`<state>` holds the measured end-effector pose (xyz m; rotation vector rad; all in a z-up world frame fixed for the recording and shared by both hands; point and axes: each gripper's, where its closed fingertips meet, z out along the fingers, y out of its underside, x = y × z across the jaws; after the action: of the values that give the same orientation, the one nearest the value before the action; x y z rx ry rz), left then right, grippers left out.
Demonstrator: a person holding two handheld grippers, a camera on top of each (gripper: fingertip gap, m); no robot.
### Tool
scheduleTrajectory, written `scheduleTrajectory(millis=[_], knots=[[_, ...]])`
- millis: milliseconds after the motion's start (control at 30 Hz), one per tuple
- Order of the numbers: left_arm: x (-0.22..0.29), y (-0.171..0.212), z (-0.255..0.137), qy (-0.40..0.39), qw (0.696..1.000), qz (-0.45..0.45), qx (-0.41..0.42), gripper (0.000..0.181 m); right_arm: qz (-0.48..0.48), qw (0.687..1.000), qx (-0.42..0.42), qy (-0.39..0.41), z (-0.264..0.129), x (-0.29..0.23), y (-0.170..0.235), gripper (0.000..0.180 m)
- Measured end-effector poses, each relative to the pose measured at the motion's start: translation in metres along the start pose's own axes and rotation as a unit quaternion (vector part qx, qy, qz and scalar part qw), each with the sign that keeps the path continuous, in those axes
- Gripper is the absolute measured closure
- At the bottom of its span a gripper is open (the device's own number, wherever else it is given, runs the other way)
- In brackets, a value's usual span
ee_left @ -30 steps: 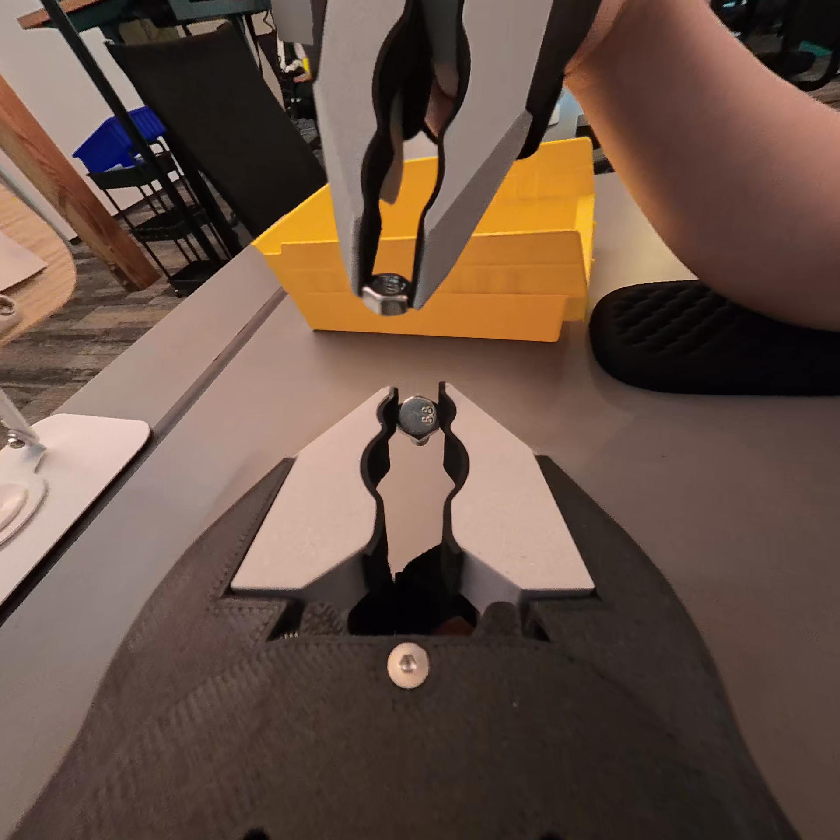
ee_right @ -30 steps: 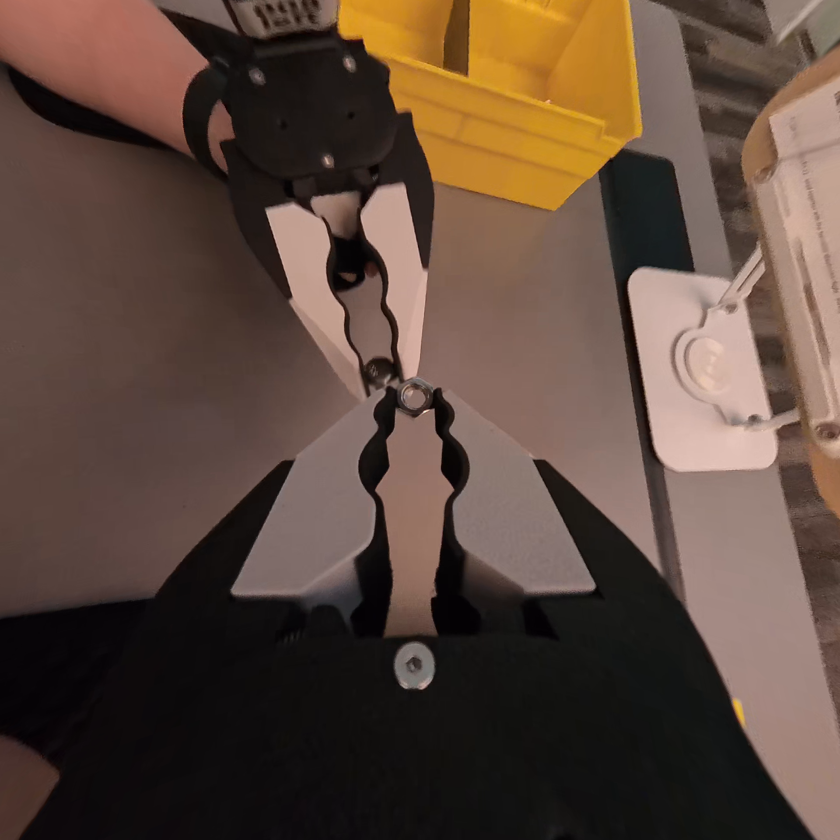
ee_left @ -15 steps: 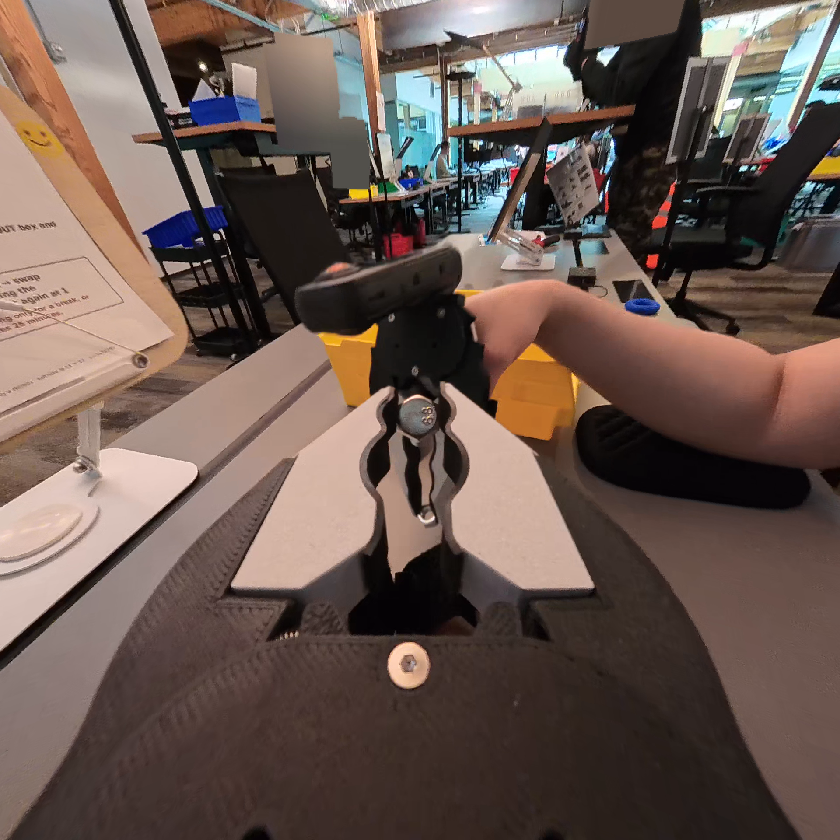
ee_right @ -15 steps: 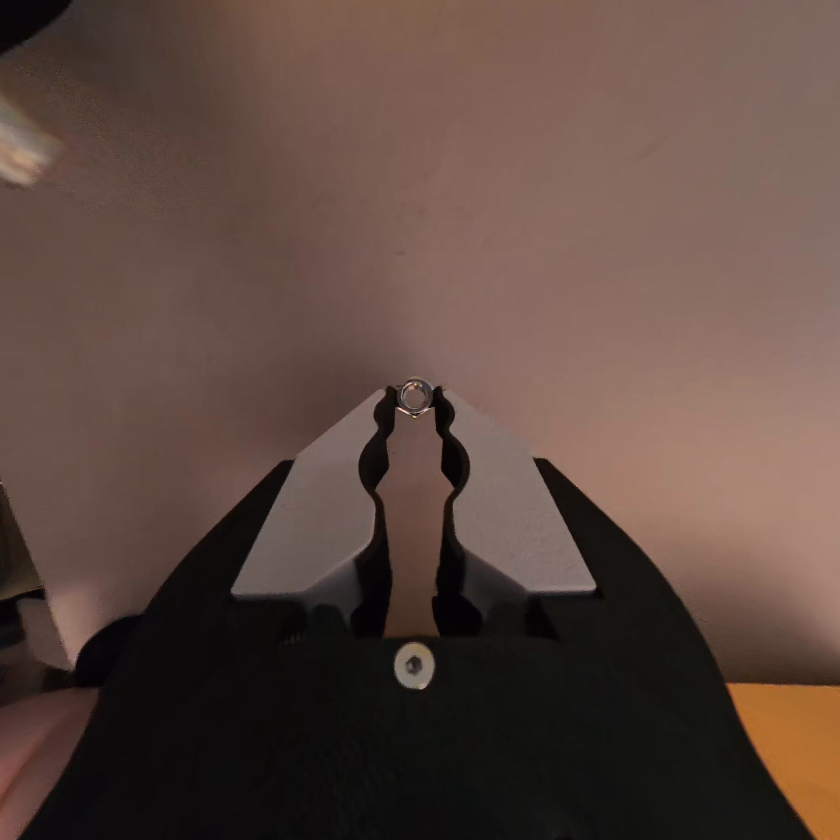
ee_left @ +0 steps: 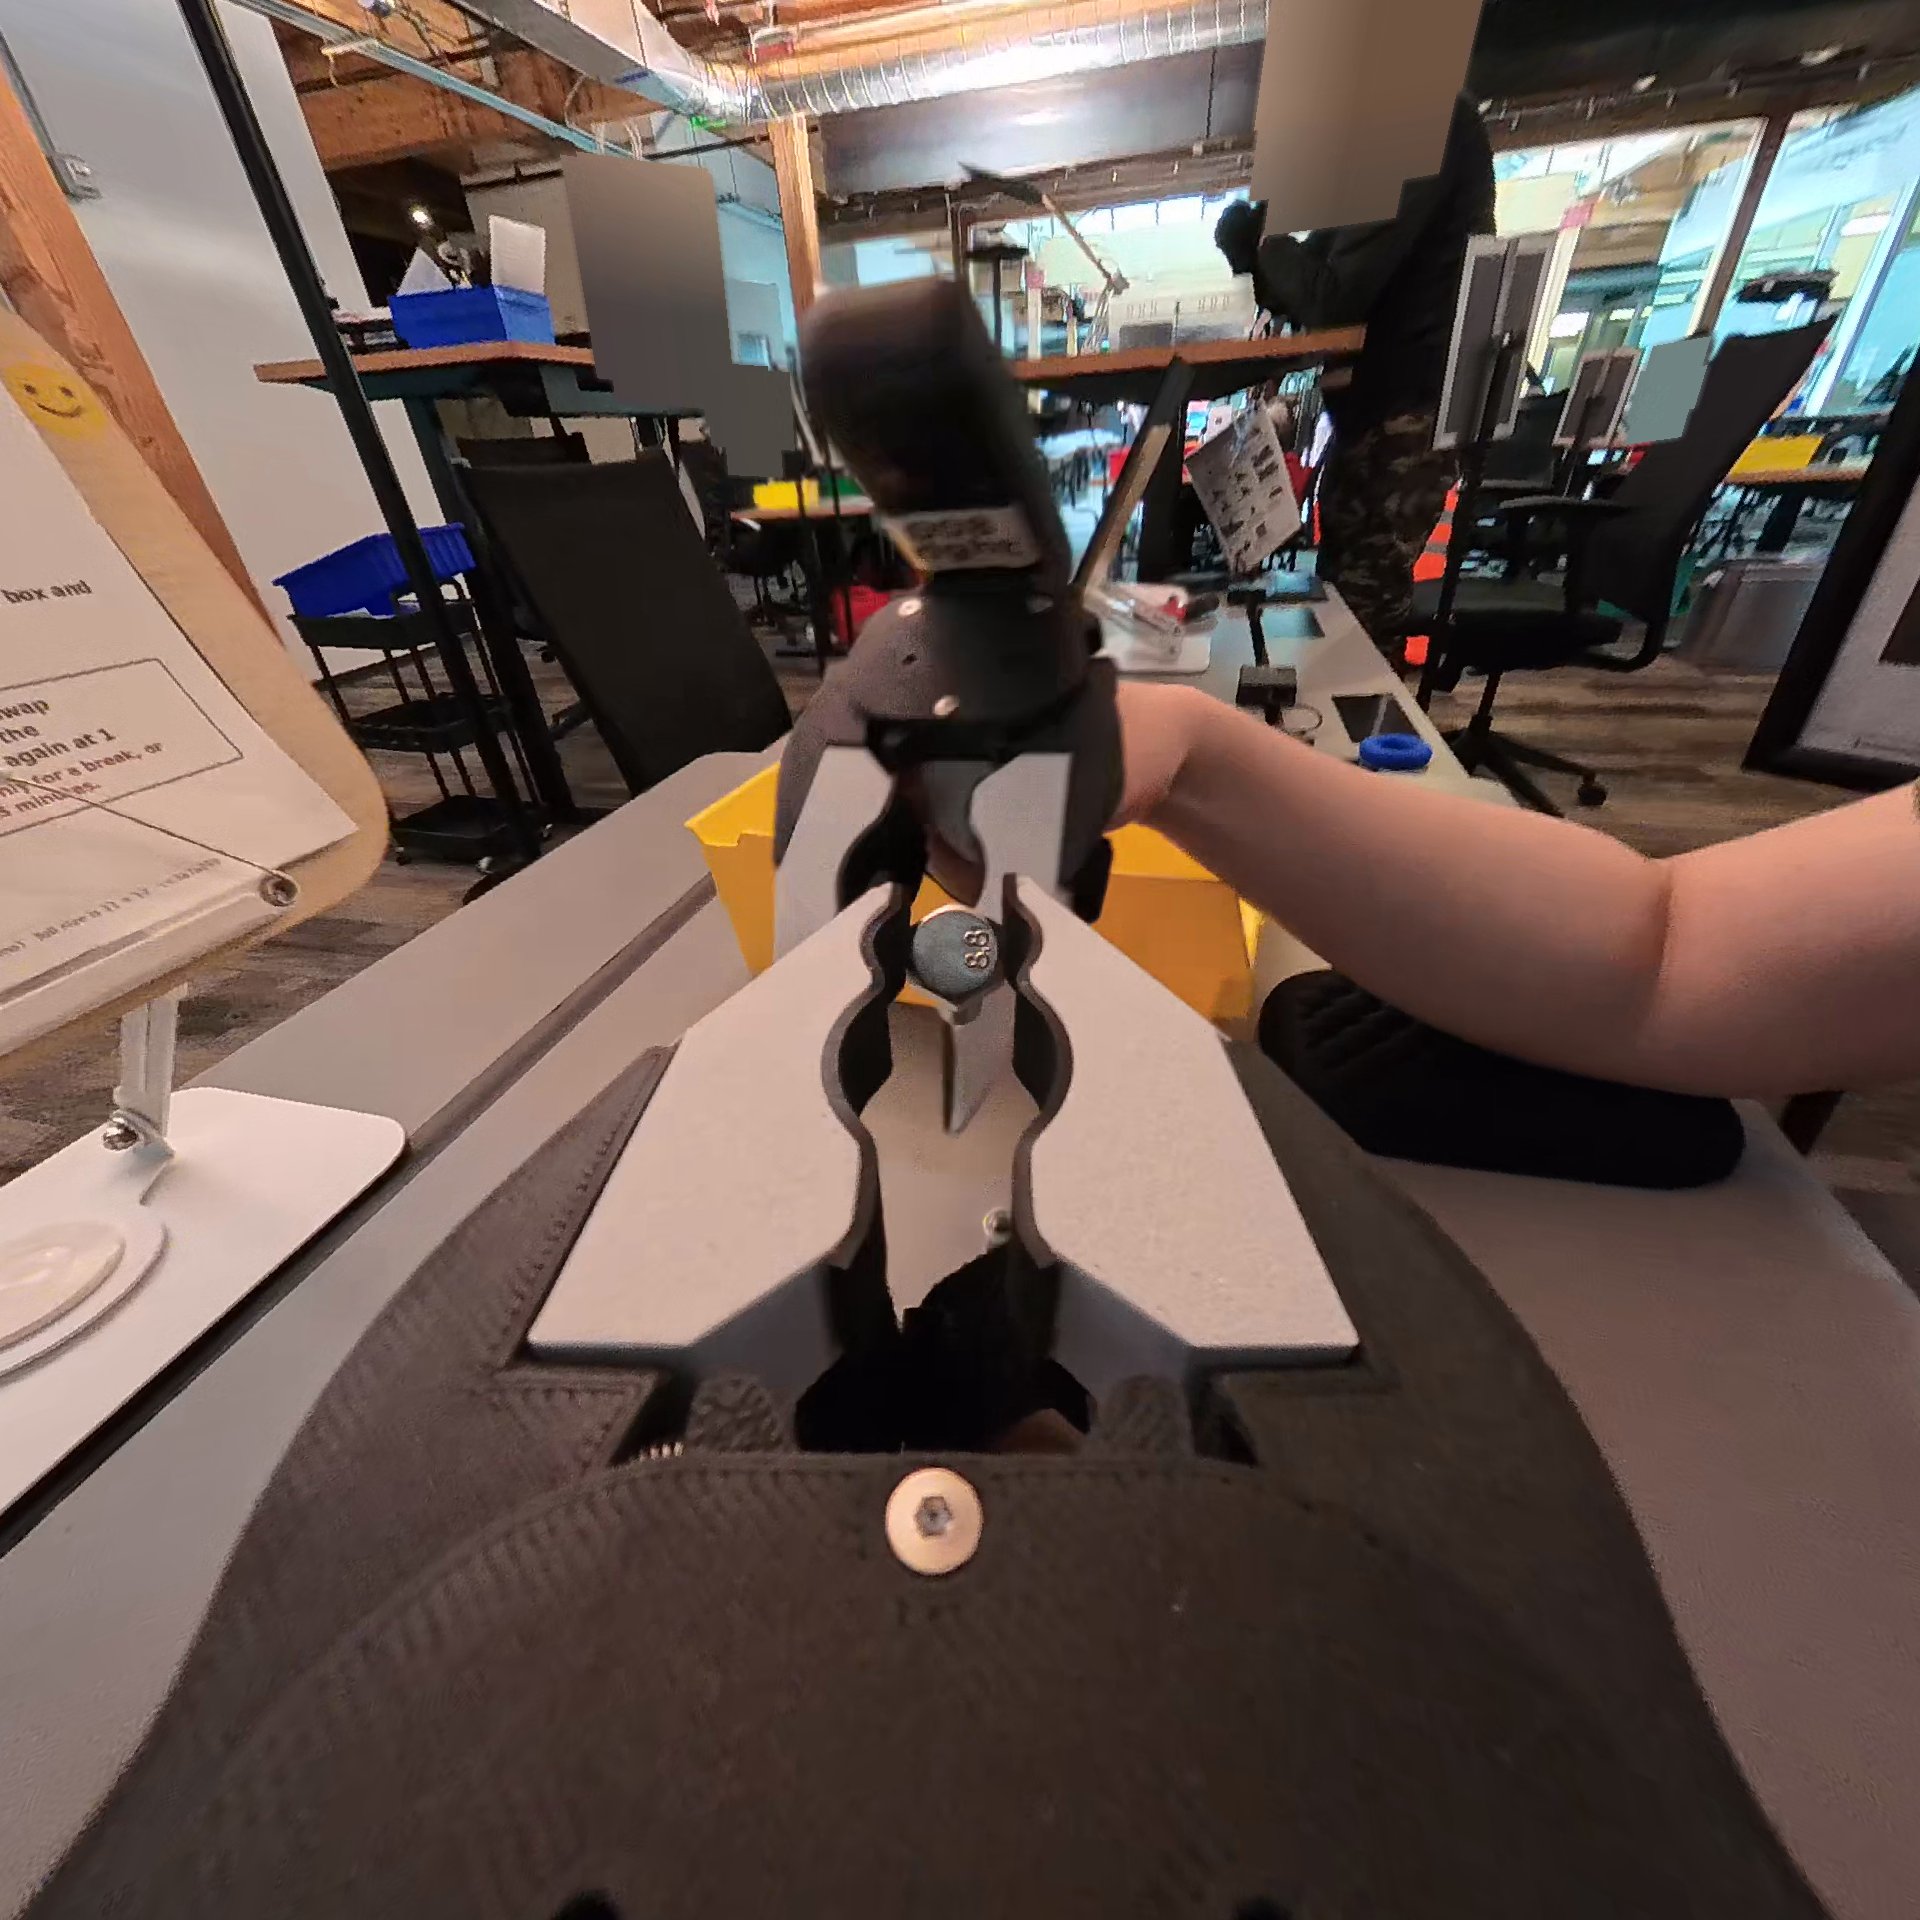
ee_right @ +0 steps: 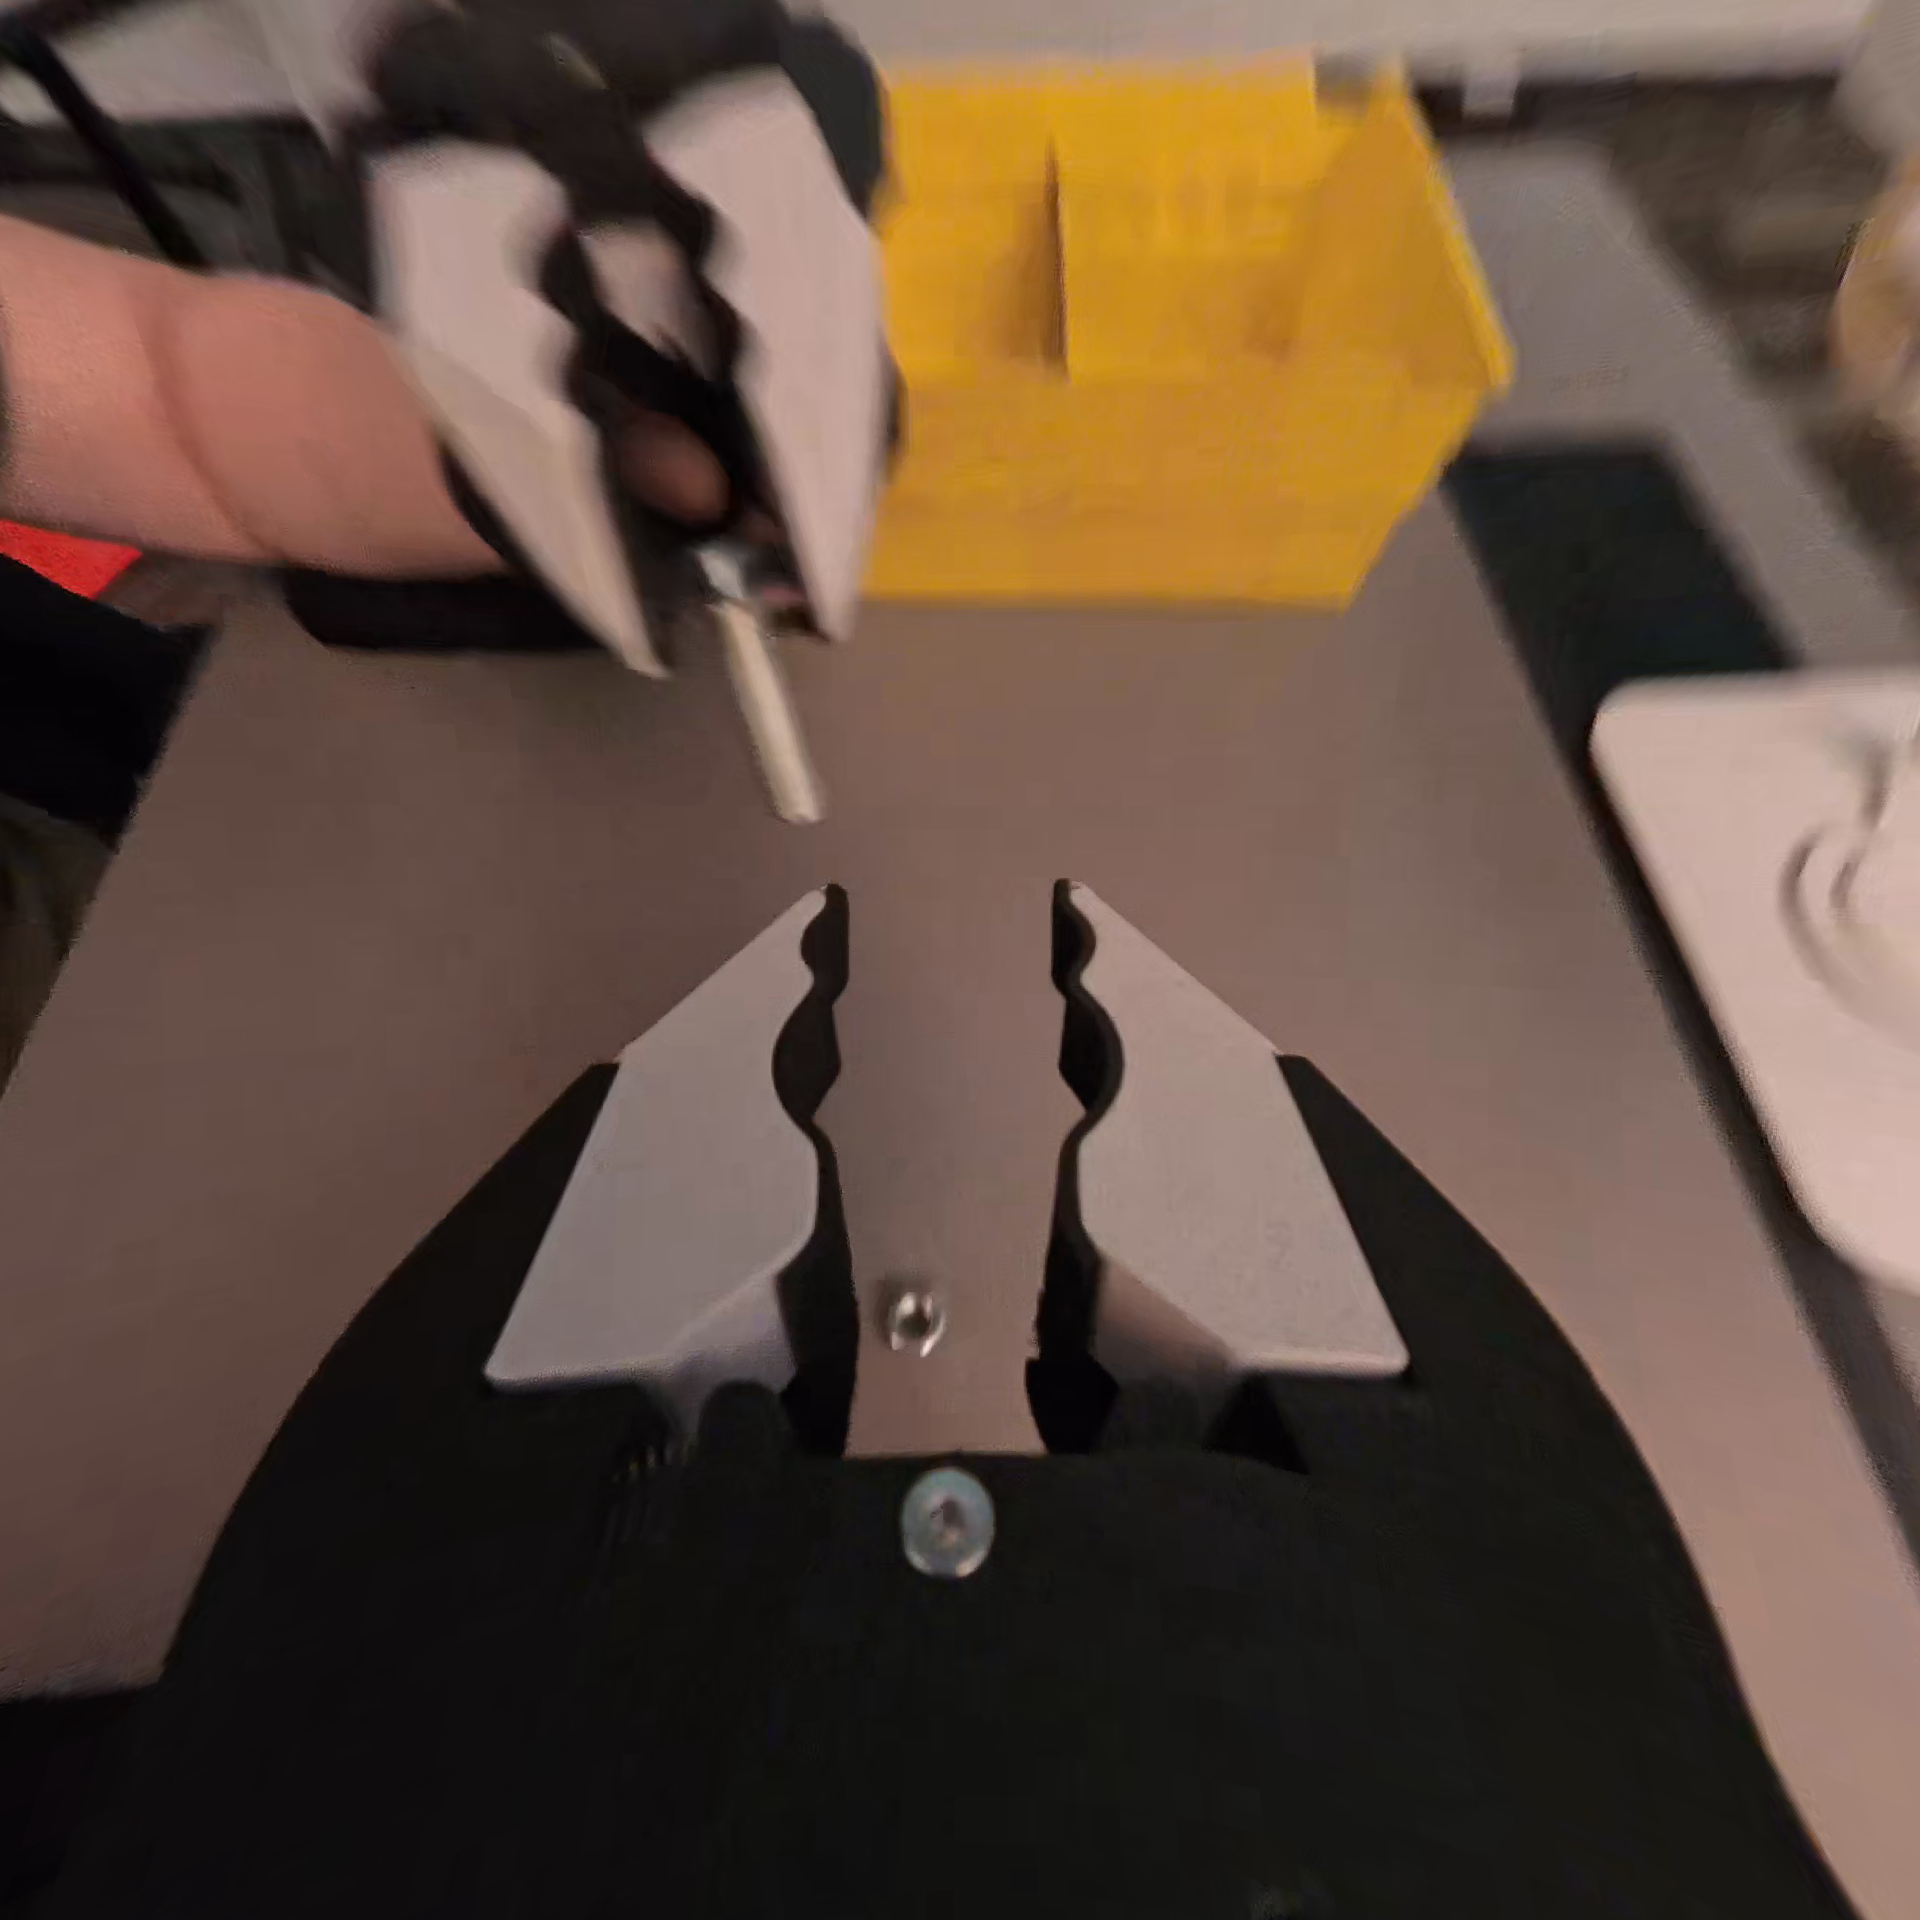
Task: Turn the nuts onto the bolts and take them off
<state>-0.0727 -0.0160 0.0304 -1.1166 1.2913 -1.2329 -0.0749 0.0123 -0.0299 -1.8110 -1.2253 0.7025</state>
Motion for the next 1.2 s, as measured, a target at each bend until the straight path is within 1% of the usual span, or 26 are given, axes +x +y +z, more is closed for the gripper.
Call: scheduleTrajectory(millis=[67, 200, 267, 300, 400, 433, 467, 500, 567, 633, 700, 800, 867, 933, 1033, 1200], knots=[[-0.001, -0.009, -0.004, 0.003, 1.000, -0.012, 0.017, 0.166, -0.033, 0.998, 0.052, -0.005, -0.009, -0.011, -0.024, 0.142], [-0.003, -0.021, -0.011, 0.004, 0.999, -0.022, 0.039, 0.166, -0.032, 0.997, 0.075, -0.014, -0.012, -0.019, -0.039, 0.149], [-0.004, -0.024, -0.013, 0.003, 0.999, -0.024, 0.044, 0.166, -0.040, 0.995, 0.087, -0.016, -0.012, -0.020, -0.043, 0.173], [-0.004, -0.025, -0.014, 0.004, 0.999, -0.024, 0.044, 0.165, -0.040, 0.994, 0.100, -0.023, -0.015, -0.022, -0.047, 0.177], [-0.005, -0.029, -0.016, 0.004, 0.998, -0.024, 0.052, 0.165, -0.025, 0.991, 0.127, -0.031, -0.022, -0.021, -0.054, 0.178], [-0.005, -0.030, -0.017, 0.006, 0.998, -0.024, 0.053, 0.165, -0.016, 0.991, 0.131, -0.034, -0.022, -0.021, -0.054, 0.173], [-0.005, -0.030, -0.017, 0.004, 0.998, -0.024, 0.053, 0.166, -0.007, 0.990, 0.130, -0.044, -0.021, -0.023, -0.053, 0.158], [-0.006, -0.029, -0.016, 0.000, 0.998, -0.022, 0.050, 0.166, 0.001, 0.991, 0.128, -0.049, -0.019, -0.023, -0.053, 0.152], [-0.004, -0.028, -0.015, 0.004, 0.999, -0.021, 0.048, 0.166, 0.009, 0.990, 0.130, -0.045, -0.015, -0.019, -0.053, 0.149], [-0.003, -0.027, -0.014, 0.007, 0.999, -0.022, 0.047, 0.166, 0.008, 0.990, 0.133, -0.051, -0.011, -0.021, -0.055, 0.150], [-0.003, -0.027, -0.014, 0.004, 0.999, -0.020, 0.045, 0.165, -0.008, 0.990, 0.128, -0.058, -0.011, -0.026, -0.054, 0.172], [-0.004, -0.027, -0.015, 0.006, 0.999, -0.014, 0.040, 0.165, -0.024, 0.991, 0.128, -0.034, -0.023, -0.023, -0.058, 0.172], [-0.006, -0.020, -0.015, 0.005, 1.000, -0.003, 0.009, 0.165, -0.032, 0.993, 0.109, -0.013, -0.032, -0.022, -0.056, 0.172], [-0.009, -0.013, -0.013, -0.009, 0.999, 0.017, -0.026, 0.162, -0.048, 0.998, 0.042, 0.028, -0.036, -0.017, -0.041, 0.172], [-0.006, -0.008, -0.011, -0.018, 0.996, 0.059, -0.057, 0.160, -0.076, 0.993, -0.046, 0.072, -0.037, -0.016, -0.024, 0.172], [0.008, 0.016, -0.002, 0.001, 0.986, 0.105, -0.128, 0.157, -0.084, 0.985, -0.116, 0.094, -0.031, -0.023, -0.016, 0.172]])
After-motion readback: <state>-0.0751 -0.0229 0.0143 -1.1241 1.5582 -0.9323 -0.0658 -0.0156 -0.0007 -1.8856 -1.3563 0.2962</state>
